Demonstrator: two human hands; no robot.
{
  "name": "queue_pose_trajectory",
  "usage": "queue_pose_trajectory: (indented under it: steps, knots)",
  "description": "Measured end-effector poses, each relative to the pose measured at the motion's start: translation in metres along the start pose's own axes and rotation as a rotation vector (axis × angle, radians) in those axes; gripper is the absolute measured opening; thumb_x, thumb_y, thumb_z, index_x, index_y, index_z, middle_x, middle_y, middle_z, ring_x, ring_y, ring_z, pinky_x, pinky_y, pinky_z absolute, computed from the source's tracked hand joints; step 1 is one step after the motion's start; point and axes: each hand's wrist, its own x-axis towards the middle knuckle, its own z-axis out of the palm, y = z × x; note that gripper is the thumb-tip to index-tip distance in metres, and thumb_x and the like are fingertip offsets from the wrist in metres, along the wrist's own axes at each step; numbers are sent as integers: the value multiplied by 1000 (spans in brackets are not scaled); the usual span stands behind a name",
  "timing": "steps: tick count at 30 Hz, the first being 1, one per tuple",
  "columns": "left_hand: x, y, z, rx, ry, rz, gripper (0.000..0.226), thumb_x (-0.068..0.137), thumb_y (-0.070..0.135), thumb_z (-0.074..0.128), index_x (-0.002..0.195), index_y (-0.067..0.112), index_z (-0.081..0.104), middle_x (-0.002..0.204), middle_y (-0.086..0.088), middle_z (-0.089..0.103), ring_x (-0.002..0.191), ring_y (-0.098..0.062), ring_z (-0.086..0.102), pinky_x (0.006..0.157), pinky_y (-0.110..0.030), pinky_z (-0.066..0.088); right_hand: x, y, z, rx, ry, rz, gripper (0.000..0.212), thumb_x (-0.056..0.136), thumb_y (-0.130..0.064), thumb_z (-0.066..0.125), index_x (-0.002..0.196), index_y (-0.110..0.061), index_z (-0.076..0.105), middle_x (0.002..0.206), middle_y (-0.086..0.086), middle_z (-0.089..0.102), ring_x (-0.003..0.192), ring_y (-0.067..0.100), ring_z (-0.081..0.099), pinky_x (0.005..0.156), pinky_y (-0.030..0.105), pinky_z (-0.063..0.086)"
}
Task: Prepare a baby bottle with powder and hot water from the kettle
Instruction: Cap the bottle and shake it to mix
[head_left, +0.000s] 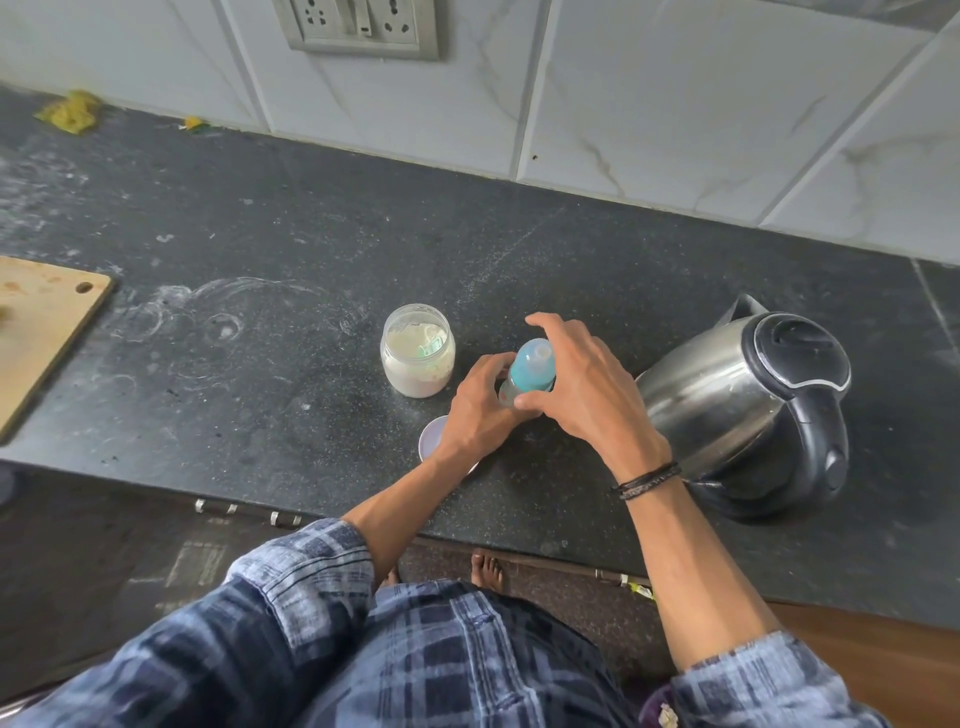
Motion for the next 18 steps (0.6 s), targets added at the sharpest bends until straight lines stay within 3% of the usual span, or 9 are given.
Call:
queue_pose_trajectory:
  steps: [3, 8, 11, 14, 18]
  knots:
    - [0, 0, 1, 2, -4, -4, 62, 79, 33, 85, 133, 18, 58, 124, 5, 60, 108, -10, 56, 94, -26, 46, 0, 1, 4, 4, 25, -19, 76, 85, -26, 84, 148, -27, 41, 134, 3, 60, 120, 28, 60, 86, 42, 51]
    - [0, 0, 0, -18, -5, -5, 61, 79, 32, 85, 133, 18, 59, 124, 4, 60, 107, -10, 57, 93, -24, 46, -1, 2, 7, 55, 31, 51, 90, 77, -49, 88, 149, -28, 39, 129, 6, 56, 115, 30, 60, 86, 44, 53]
    - [0, -2, 1, -11, -1, 0, 61, 79, 33, 84, 132, 19, 59, 123, 6, 60, 106, -8, 56, 89, -17, 43, -2, 4, 9, 78, 40, 10, 86, 81, -34, 87, 151, -31, 36, 133, 3, 57, 120, 28, 60, 86, 43, 52]
    - [-1, -3, 2, -9, -2, -5, 62, 79, 34, 85, 133, 19, 59, 125, 5, 60, 109, -8, 57, 94, -23, 46, -2, 5, 12, 66, 82, -7, 73, 84, -23, 85, 145, -25, 44, 132, 2, 63, 119, 28, 61, 87, 41, 53]
    - [0, -2, 2, -21, 0, 1, 62, 77, 38, 83, 132, 21, 59, 123, 7, 60, 107, -8, 57, 95, -26, 48, -1, 6, 15, 107, 90, 43, 78, 80, -37, 88, 144, -26, 45, 127, 3, 62, 115, 26, 61, 86, 42, 52]
